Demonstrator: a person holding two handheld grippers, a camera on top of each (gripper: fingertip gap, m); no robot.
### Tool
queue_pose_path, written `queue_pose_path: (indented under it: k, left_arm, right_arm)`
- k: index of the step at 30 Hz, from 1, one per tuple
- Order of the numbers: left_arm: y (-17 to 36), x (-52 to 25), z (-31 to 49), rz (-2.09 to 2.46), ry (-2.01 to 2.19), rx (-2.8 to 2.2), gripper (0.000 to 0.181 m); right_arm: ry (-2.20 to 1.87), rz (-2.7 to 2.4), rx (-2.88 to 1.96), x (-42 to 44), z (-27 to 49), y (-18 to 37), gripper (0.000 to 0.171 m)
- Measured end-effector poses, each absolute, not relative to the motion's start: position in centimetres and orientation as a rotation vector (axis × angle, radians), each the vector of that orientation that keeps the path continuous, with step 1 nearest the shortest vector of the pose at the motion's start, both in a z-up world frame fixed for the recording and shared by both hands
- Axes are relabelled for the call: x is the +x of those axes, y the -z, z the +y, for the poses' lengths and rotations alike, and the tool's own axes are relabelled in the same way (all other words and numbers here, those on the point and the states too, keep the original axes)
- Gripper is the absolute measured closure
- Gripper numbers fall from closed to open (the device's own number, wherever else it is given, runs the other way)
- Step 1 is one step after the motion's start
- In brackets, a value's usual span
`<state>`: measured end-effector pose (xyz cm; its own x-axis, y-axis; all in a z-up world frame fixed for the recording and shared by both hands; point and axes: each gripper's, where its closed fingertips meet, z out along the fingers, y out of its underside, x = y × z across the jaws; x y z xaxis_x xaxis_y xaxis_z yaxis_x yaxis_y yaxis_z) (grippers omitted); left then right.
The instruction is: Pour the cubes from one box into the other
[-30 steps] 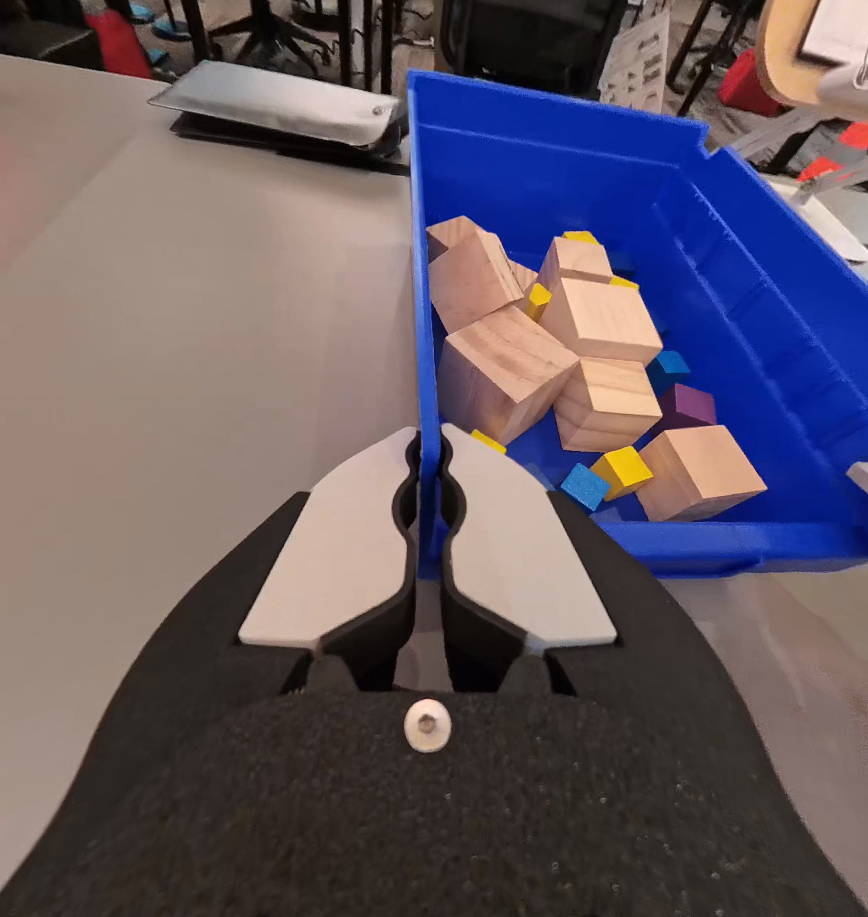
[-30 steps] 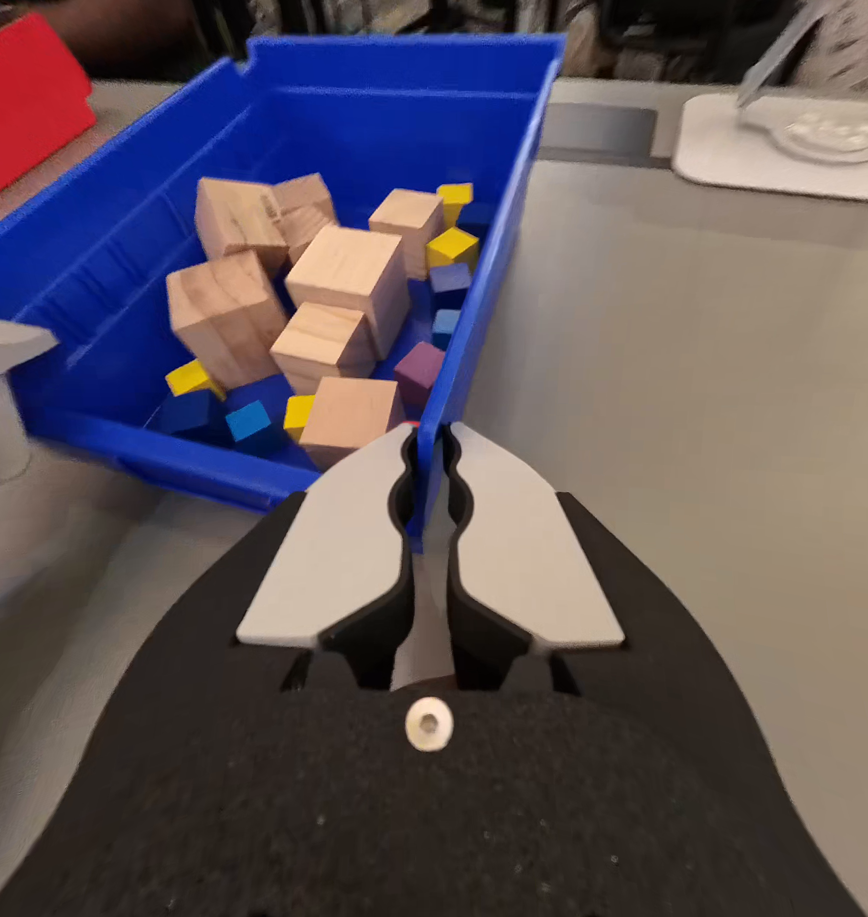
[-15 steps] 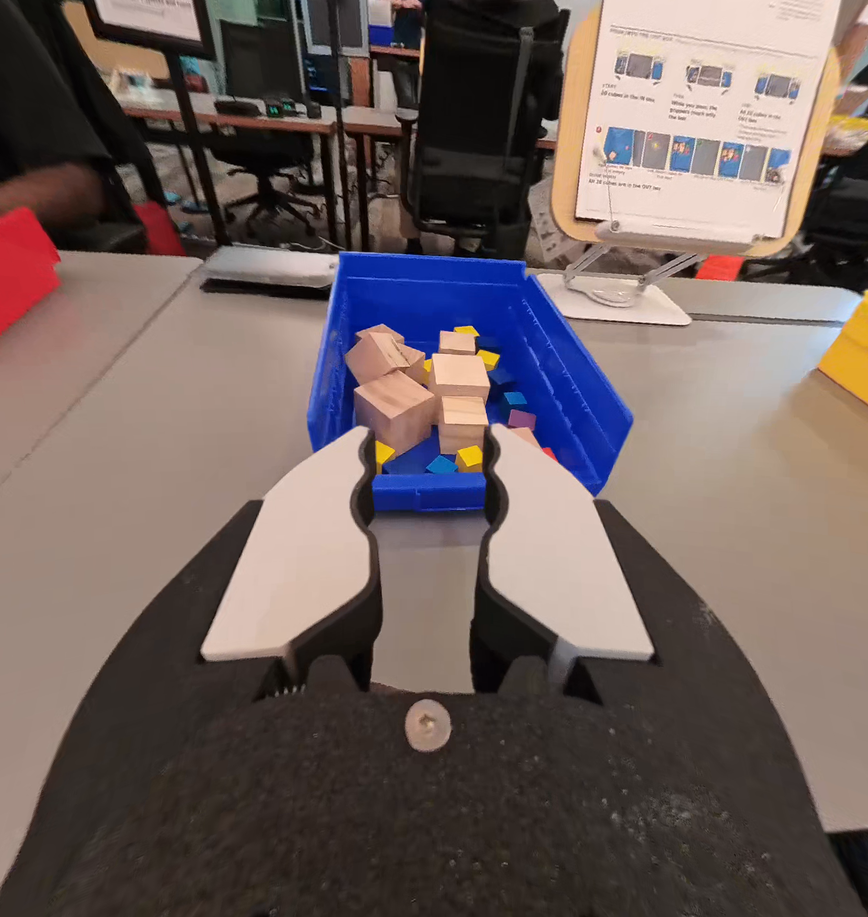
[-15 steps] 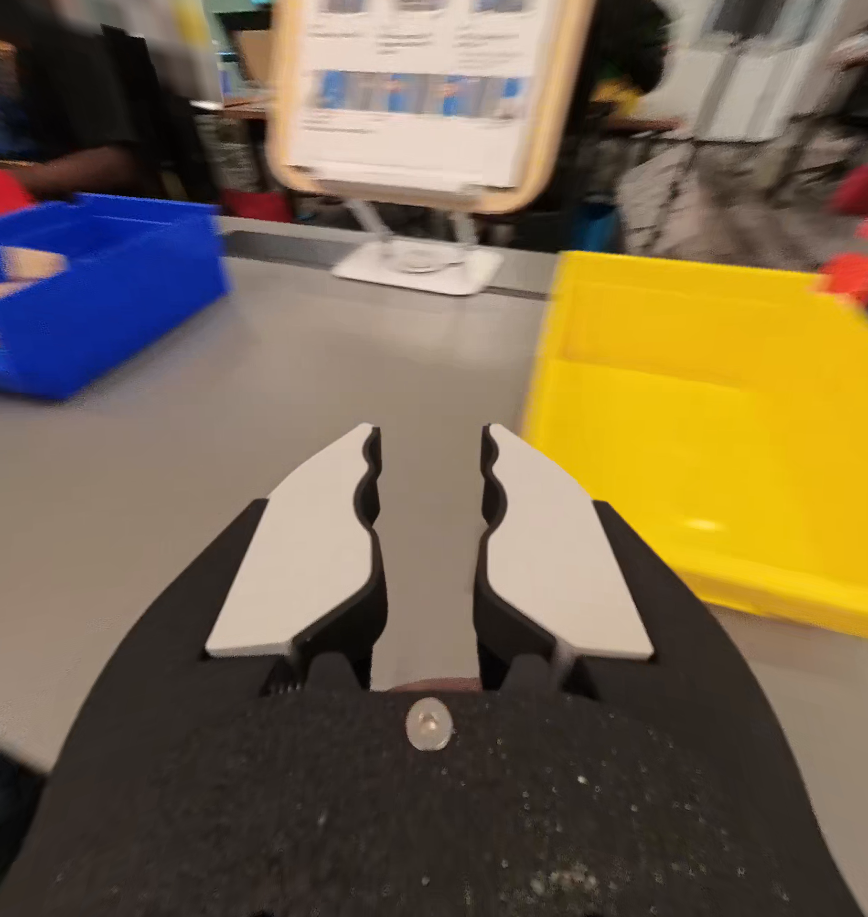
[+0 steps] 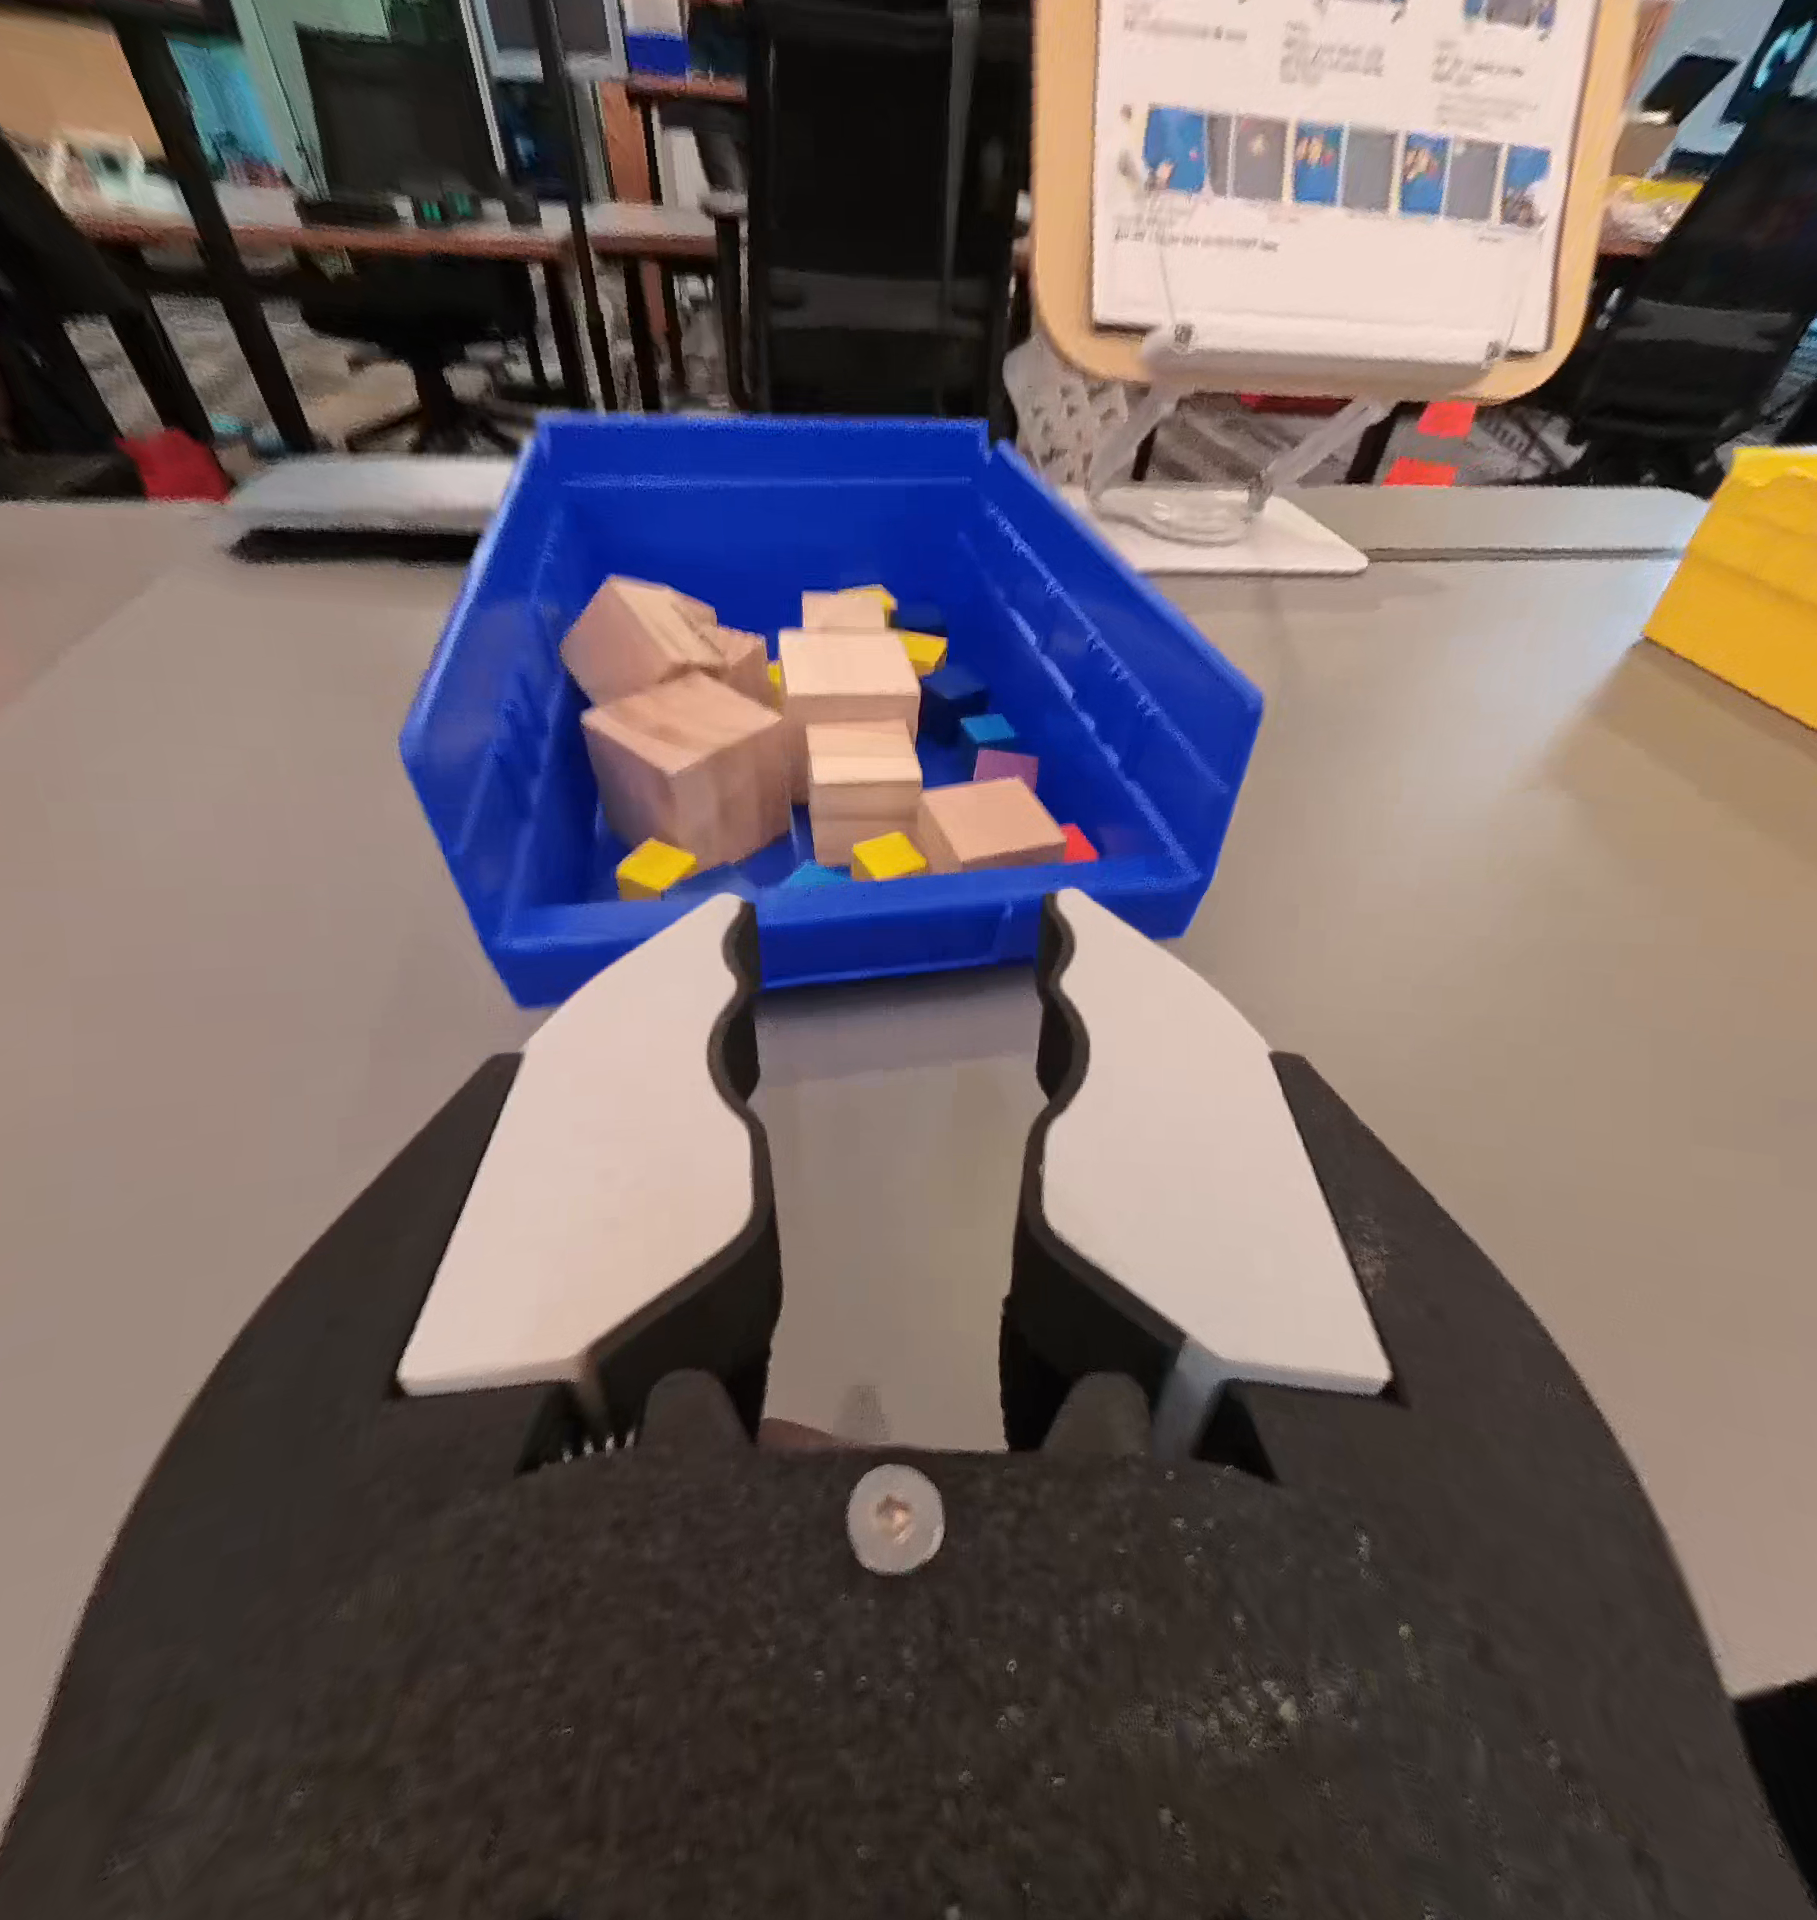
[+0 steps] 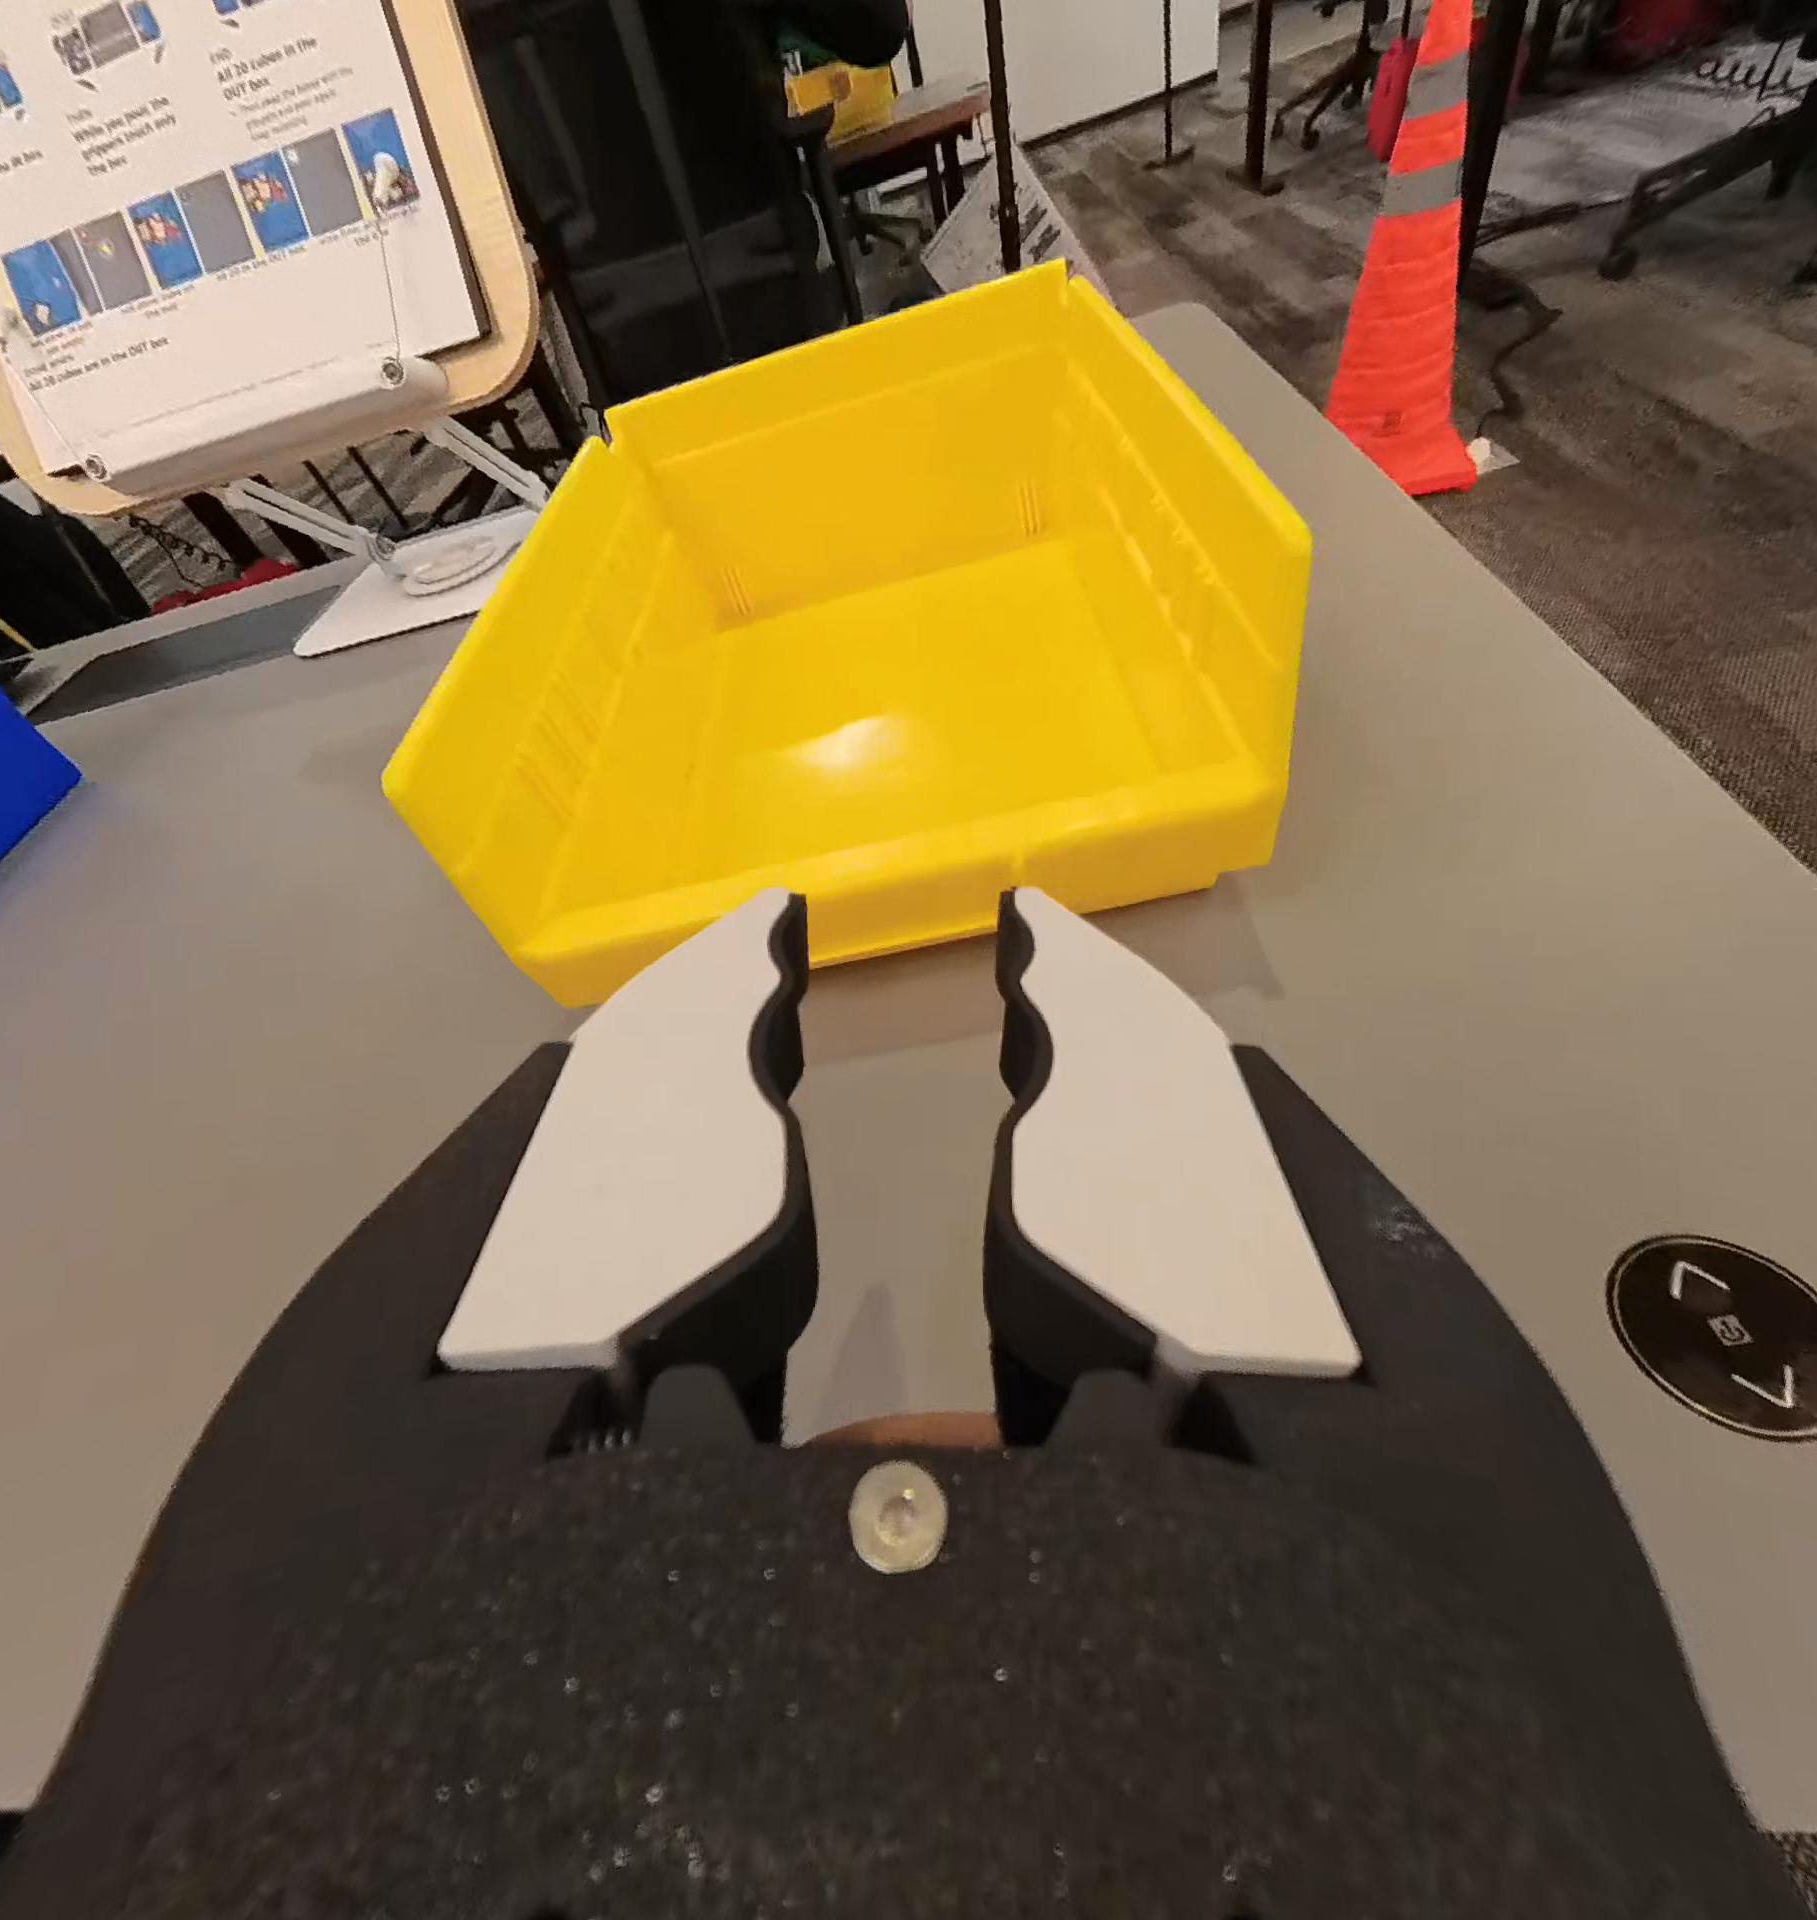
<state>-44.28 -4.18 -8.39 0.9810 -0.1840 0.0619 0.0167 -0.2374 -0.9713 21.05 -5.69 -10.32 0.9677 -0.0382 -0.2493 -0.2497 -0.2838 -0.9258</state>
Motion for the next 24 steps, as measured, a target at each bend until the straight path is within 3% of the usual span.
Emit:
queue_pose_path:
  k: [5,24]
  left_arm:
    - [9.6,-44.2,-3.9,0.049,0.323,-1.868,0.130]
    - [9.9,-44.1,-3.4,0.128,0.167,-1.883,0.131]
  right_arm:
    - [-0.109,0.140,-1.874,20.3,-5.7,10.6,0.137]
    - [0.007,-0.001,-1.887,17.8,-5.8,10.8,0.137]
